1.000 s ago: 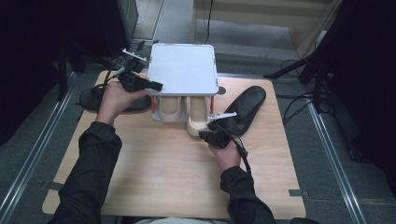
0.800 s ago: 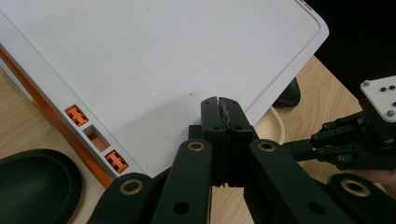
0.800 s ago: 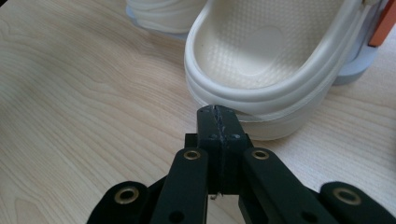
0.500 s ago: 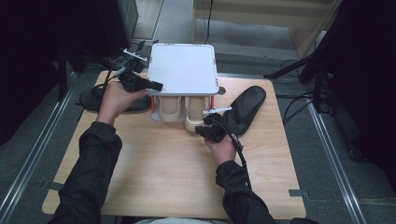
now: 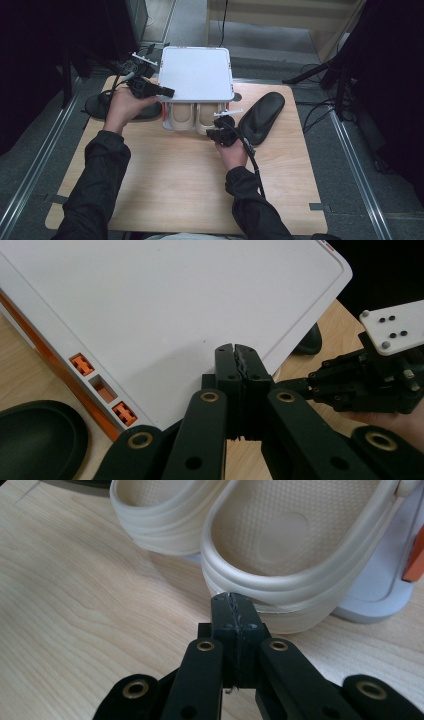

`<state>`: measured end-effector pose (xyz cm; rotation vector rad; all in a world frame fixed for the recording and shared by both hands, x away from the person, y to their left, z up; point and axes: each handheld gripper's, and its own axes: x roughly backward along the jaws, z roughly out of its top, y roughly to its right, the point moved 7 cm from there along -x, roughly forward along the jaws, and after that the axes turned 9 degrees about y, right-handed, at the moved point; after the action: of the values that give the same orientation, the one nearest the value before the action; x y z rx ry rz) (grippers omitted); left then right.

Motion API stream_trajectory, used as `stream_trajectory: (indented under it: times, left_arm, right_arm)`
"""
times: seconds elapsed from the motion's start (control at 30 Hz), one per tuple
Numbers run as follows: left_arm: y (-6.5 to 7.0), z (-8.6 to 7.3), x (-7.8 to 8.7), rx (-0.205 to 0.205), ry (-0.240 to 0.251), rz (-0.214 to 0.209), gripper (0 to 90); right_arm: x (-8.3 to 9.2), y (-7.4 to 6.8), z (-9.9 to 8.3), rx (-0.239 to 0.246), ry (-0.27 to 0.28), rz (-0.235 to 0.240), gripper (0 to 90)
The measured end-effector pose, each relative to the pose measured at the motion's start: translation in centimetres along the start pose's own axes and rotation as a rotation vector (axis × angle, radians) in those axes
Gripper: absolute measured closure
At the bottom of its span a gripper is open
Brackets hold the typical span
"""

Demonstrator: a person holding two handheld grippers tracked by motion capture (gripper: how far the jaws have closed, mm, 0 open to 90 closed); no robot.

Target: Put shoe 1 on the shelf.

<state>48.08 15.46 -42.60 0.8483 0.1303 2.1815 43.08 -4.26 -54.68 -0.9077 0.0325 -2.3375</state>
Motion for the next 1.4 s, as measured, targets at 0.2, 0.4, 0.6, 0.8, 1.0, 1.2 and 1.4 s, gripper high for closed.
stream_trajectory:
  times: [0.2,0.4,0.6,0.8,1.0,1.2,1.4]
  left_arm:
    - [0.0,0.0,0.0,0.003,0.002,-0.002,89.8]
    - [-0.1,0.0,0.0,0.017,0.009,-0.019,88.3]
    - [-0.1,0.1,0.0,0.024,0.006,-0.028,86.8]
    - [0.0,0.2,0.1,0.057,0.016,-0.037,73.5]
    - [0.5,0.3,0.6,0.052,0.002,-0.007,53.0]
    - [1.1,0.4,1.1,0.068,0.002,-0.017,41.6]
    - [1.0,0.3,2.2,0.06,0.029,0.011,38.9]
  right_arm:
    - [-0.6,0.1,0.4,-0.003,0.008,-0.019,90.0]
    - [-1.2,0.2,0.5,-0.029,0.028,-0.024,90.0]
    - [-0.2,-0.4,0.1,-0.028,0.046,0.012,89.1]
    - [2.4,-1.0,-1.1,-0.007,0.076,0.054,84.0]
    - [5.2,-0.9,-2.1,0.004,0.08,0.099,72.7]
    - [7.6,-0.5,-2.9,-0.002,0.09,0.167,59.5]
    - [9.1,0.4,-3.4,0.005,0.126,0.194,50.3]
